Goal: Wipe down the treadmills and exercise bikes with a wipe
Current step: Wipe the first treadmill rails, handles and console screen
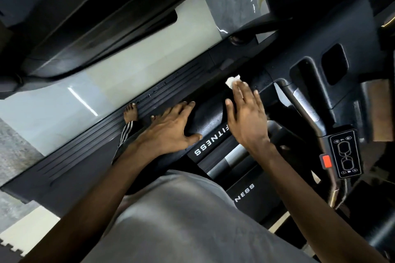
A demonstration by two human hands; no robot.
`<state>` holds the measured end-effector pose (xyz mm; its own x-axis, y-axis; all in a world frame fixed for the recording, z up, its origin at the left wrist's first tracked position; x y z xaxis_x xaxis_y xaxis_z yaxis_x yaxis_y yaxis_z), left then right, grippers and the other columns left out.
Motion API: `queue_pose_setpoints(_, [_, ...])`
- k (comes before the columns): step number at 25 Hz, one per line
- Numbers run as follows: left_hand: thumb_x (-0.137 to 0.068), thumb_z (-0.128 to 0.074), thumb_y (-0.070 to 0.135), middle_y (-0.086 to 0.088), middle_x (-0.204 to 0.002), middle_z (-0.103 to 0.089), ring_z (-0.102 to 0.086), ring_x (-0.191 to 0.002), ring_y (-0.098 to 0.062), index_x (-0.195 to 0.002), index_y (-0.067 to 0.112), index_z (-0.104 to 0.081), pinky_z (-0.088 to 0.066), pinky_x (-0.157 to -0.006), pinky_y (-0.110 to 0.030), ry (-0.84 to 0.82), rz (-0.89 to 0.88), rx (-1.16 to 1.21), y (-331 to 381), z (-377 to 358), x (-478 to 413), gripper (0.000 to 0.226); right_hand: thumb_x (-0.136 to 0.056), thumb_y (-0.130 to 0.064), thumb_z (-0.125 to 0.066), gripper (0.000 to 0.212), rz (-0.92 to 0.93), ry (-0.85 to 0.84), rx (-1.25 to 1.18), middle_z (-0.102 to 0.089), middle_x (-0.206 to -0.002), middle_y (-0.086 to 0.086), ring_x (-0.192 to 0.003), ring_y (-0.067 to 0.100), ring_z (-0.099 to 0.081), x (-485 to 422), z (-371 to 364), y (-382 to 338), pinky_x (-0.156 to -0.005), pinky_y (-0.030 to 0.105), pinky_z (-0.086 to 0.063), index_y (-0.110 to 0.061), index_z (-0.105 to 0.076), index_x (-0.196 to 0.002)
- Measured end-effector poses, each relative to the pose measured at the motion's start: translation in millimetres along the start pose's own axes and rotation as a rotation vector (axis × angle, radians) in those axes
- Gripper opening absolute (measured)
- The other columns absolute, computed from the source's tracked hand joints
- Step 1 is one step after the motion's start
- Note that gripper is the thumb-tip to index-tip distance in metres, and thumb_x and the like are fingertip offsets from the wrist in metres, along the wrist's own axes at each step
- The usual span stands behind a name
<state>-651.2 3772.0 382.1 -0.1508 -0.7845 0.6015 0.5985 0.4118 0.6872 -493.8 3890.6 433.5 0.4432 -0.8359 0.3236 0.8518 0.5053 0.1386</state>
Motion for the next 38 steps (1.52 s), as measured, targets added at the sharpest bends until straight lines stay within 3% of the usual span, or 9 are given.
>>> queue_pose_setpoints(5, [-0.084, -0.058, 0.073, 0.001, -0.166, -0.014, -0.026, -0.148, -0.023, -0.160, 0.026, -0.005, -0.017, -0.118, -0.054, 0.009, 0.034, -0.088, 14, 5, 2, 0.103, -0.106, -0.042, -0.023, 0.059, -0.178, 0.002, -0.002, -0.026, -0.163, 0.006, -0.150, 0.016, -0.024, -7, 1, 40, -0.125, 0.040, -0.012, -0.012, -0.025, -0.157])
queue_pose_setpoints(10, [-0.089, -0.060, 0.063, 0.002, -0.165, -0.017, -0.025, -0.149, -0.021, -0.160, 0.023, -0.013, -0.006, -0.113, -0.037, 0.142, -0.033, -0.076, 28, 4, -1, 0.095, -0.106, -0.043, -0.024, 0.063, -0.213, -0.013, -0.120, -0.014, -0.166, 0.008, -0.153, 0.017, -0.012, 14, -7, 27, -0.125, 0.037, -0.009, -0.006, -0.020, -0.157])
queue_pose_setpoints(13, [-0.090, -0.060, 0.060, -0.002, -0.165, -0.020, -0.026, -0.148, -0.025, -0.160, 0.024, -0.015, -0.019, -0.120, -0.041, 0.183, -0.032, -0.035, 33, -5, -1, 0.091, -0.106, -0.047, -0.023, 0.066, -0.203, -0.007, -0.113, -0.009, -0.167, 0.007, -0.154, 0.019, -0.009, -5, -5, 41, -0.125, 0.039, -0.008, -0.007, -0.015, -0.158])
queue_pose_setpoints(16, [-0.091, -0.058, 0.061, 0.002, -0.166, -0.016, -0.023, -0.149, -0.023, -0.161, 0.029, -0.012, -0.015, -0.119, -0.043, 0.183, 0.032, -0.061, 35, -9, 0, 0.089, -0.105, -0.048, -0.025, 0.068, -0.243, 0.004, -0.164, -0.012, -0.166, 0.009, -0.154, 0.022, -0.010, -21, -1, 51, -0.125, 0.040, -0.011, -0.006, -0.017, -0.158])
queue_pose_setpoints(20, [-0.088, -0.058, 0.065, -0.001, -0.164, -0.024, -0.029, -0.147, -0.025, -0.159, 0.027, -0.018, -0.027, -0.120, -0.045, 0.216, 0.054, -0.011, 35, -12, -8, 0.091, -0.105, -0.047, -0.028, 0.065, 0.014, -0.037, -0.159, -0.016, -0.166, 0.005, -0.153, 0.017, -0.010, 5, -7, 25, -0.125, 0.036, -0.007, -0.010, -0.022, -0.157])
queue_pose_setpoints(22, [-0.087, -0.058, 0.066, -0.001, -0.164, -0.026, -0.030, -0.147, -0.025, -0.159, 0.026, -0.018, -0.029, -0.119, -0.044, 0.222, 0.085, 0.002, 39, -14, -13, 0.091, -0.105, -0.049, -0.025, 0.066, 0.023, -0.039, -0.087, -0.015, -0.166, 0.003, -0.153, 0.016, -0.010, -12, -3, 44, -0.124, 0.038, -0.005, -0.012, -0.018, -0.159])
queue_pose_setpoints(27, [-0.086, -0.059, 0.067, 0.002, -0.164, -0.025, -0.029, -0.148, -0.023, -0.159, 0.026, -0.018, -0.024, -0.120, -0.041, 0.258, 0.131, 0.007, 47, -11, -23, 0.093, -0.103, -0.053, -0.024, 0.073, 0.012, -0.128, -0.031, -0.006, -0.167, 0.011, -0.154, 0.023, -0.005, -34, -3, 65, -0.125, 0.039, -0.007, -0.007, -0.010, -0.159])
queue_pose_setpoints(31, [-0.084, -0.062, 0.067, 0.001, -0.164, -0.026, -0.027, -0.148, -0.022, -0.160, 0.023, -0.020, -0.019, -0.120, -0.037, 0.274, 0.115, 0.009, 46, -10, -24, 0.097, -0.103, -0.054, -0.020, 0.073, 0.150, -0.181, -0.089, -0.006, -0.167, 0.009, -0.154, 0.020, -0.002, -14, -2, 39, -0.126, 0.038, -0.005, -0.008, -0.013, -0.159])
queue_pose_setpoints(38, [-0.081, -0.062, 0.072, 0.004, -0.167, -0.010, -0.012, -0.153, -0.021, -0.161, 0.027, -0.006, -0.005, -0.122, -0.035, 0.154, 0.144, 0.039, 29, -11, -15, 0.107, -0.104, -0.045, -0.025, 0.063, 0.400, -0.300, -0.194, -0.009, -0.167, 0.000, -0.153, 0.009, 0.000, 44, -1, 19, -0.125, 0.038, -0.012, -0.016, -0.017, -0.159])
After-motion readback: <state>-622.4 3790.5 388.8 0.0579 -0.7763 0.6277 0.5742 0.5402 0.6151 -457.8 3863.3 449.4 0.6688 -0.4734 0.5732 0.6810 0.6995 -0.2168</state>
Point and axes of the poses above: each hand's wrist, its own x-axis away from the middle knuckle, its own z-axis out of the back of the hand, y = z × x, the point moved 6 cm from there along -x, towards the middle knuckle
